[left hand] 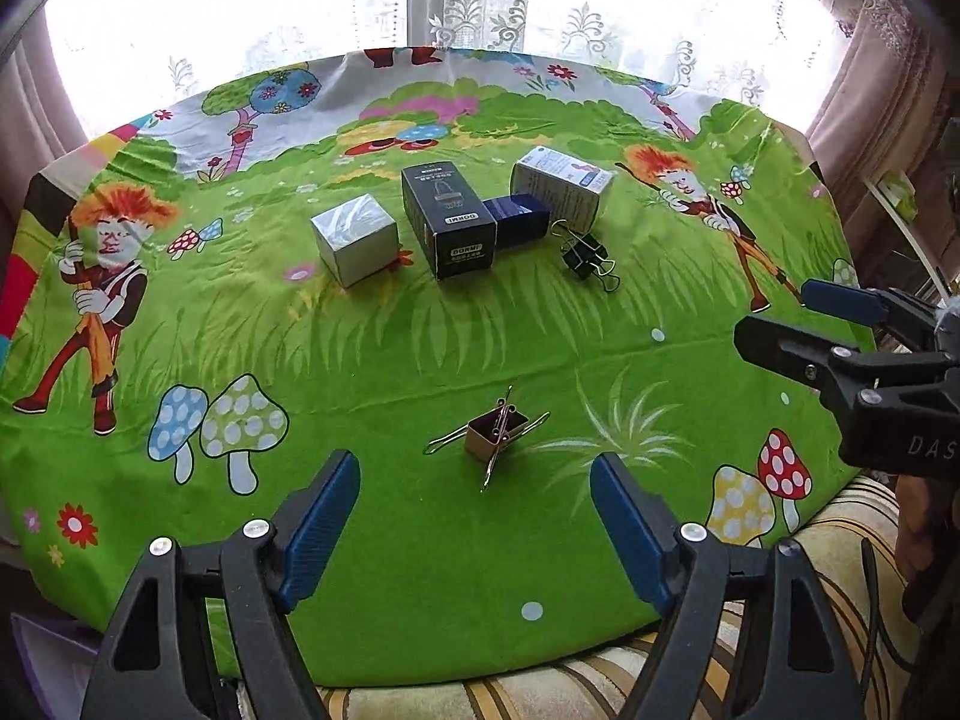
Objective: Organize rigid objects
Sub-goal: 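Move both open tools back over the bed toward the binder clips, then grasp the copper binder clip with left tool while right tool grasps the black binder clip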
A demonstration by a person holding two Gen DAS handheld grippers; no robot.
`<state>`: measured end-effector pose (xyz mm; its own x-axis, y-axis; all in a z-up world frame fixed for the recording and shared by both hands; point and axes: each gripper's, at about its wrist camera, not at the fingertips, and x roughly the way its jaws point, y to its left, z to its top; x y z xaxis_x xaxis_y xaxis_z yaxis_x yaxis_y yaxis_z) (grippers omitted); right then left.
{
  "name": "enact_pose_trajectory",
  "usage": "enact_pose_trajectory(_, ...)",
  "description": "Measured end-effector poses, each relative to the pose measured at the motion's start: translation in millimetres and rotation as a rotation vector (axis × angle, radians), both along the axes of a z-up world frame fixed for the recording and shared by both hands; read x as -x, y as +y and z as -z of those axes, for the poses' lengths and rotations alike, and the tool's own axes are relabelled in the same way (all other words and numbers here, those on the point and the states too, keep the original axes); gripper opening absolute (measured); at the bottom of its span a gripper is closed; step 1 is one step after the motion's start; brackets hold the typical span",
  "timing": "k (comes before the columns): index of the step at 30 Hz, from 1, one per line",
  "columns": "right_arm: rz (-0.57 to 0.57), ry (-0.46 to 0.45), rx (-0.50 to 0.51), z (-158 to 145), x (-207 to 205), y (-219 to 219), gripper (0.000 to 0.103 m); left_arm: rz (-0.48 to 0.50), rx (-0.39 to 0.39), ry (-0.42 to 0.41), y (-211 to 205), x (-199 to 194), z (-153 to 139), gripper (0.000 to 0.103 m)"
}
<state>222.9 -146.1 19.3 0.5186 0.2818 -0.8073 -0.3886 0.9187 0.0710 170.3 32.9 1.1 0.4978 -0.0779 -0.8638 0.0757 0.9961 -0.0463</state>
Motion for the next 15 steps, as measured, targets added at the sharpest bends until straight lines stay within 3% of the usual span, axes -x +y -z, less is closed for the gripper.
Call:
enact_pose_trajectory(4, 0.003, -0.001, 0.005, 6, -10, 1, 0.093, 0.076, -0.060, -0.002, -10, -14, 9, 0.077)
enact_pose_trajectory(7, 0.007, -0.003, 0.003, 11, -19, 2, 0.093, 0.109, -0.065, 0.013, -12, -22, 18, 0.067)
enact_pose_trajectory(14, -0.008, 0.006, -0.002, 24, -38, 15, 0.092, 0.137, -0.019, 0.068, -9, -30, 36, 0.024)
enact_pose_trajectory(15, -0.011, 0.006, 0.001, 26, -41, 17, 0.092, 0.130, -0.012, 0.069, -8, -30, 38, 0.023)
